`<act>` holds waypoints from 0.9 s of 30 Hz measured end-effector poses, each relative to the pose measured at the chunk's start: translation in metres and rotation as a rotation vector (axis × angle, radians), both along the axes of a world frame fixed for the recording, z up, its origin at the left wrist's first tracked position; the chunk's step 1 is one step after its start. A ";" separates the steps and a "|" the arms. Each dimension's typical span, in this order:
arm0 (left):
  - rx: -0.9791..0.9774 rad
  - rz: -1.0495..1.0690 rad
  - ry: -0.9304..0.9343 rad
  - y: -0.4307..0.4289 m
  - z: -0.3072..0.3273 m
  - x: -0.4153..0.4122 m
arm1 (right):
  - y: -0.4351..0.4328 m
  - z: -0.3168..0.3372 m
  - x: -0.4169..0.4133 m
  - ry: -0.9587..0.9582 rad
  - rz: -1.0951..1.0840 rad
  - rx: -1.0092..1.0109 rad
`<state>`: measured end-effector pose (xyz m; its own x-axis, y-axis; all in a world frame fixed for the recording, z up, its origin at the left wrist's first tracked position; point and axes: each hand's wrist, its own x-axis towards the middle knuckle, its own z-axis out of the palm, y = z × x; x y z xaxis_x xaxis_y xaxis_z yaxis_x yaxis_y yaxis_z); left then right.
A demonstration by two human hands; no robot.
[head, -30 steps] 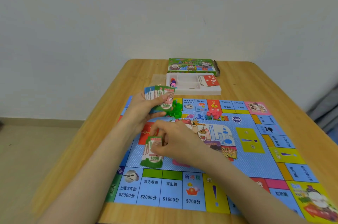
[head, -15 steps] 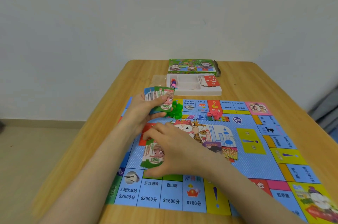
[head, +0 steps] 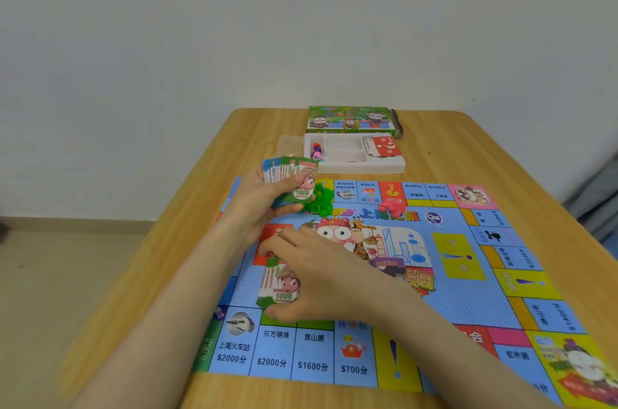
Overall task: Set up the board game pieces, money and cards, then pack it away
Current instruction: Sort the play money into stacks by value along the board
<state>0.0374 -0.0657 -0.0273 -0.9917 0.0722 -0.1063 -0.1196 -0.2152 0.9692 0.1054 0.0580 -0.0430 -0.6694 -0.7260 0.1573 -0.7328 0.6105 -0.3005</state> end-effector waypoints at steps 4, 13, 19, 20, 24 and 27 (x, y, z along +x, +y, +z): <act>0.001 -0.001 -0.006 0.000 0.000 -0.001 | -0.001 0.001 0.000 -0.034 0.035 0.020; 0.002 -0.034 0.042 -0.001 -0.004 -0.003 | 0.001 0.005 -0.009 0.003 -0.208 -0.503; -0.070 -0.154 0.013 0.001 0.000 0.001 | 0.020 0.010 -0.028 0.062 -0.613 -0.806; -0.083 -0.168 0.008 0.002 0.001 0.002 | 0.022 0.010 -0.030 0.037 -0.639 -0.807; -0.136 -0.235 0.017 0.004 0.002 0.004 | 0.023 0.011 -0.031 -0.093 -0.641 -0.850; -0.145 -0.257 0.025 0.003 0.001 0.004 | 0.022 0.011 -0.030 -0.068 -0.633 -0.852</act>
<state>0.0412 -0.0629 -0.0260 -0.9453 0.3072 -0.1093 -0.1275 -0.0399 0.9910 0.0757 0.0802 -0.0322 -0.9131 0.0899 0.3976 -0.3206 0.4440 -0.8367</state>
